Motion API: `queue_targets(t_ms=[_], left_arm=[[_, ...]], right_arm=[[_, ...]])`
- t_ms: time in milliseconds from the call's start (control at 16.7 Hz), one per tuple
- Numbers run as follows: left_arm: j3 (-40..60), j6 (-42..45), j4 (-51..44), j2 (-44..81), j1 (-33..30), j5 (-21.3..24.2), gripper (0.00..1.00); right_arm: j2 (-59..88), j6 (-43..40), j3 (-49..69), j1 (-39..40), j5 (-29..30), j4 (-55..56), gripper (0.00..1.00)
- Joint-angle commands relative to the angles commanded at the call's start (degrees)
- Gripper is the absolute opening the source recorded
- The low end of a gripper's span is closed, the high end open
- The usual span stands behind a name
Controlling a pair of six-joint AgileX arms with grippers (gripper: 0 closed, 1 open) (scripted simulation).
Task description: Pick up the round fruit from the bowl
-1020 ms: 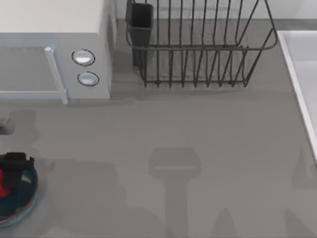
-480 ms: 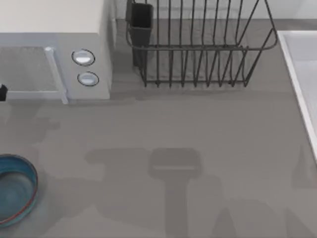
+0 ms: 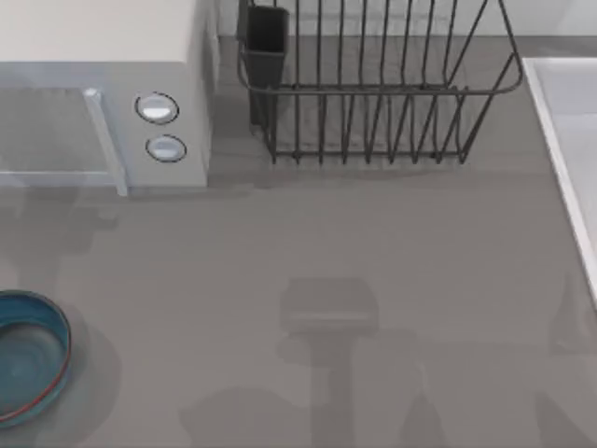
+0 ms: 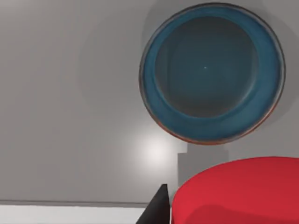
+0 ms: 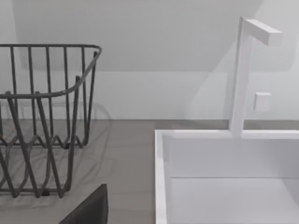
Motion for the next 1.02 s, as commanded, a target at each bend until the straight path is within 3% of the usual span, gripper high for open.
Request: queue_targets(t_ms=[420, 600, 1020], left_arm=[[2.02, -1.96, 0.17, 2.29, -1.82, 0.06, 0.00], [8.80, -8.50, 0.76, 9.89, -8.50, 0.35, 0.00], [28.50, -29.78, 4.48, 37.43, -30.36, 1.30, 0.00]], right_arm=[[0.00, 0.00, 0.00, 0.00, 0.00, 0.00, 1.00], [0.00, 0.00, 0.00, 0.00, 0.00, 0.00, 1.00], [0.00, 0.00, 0.00, 0.00, 0.00, 0.00, 1.00]])
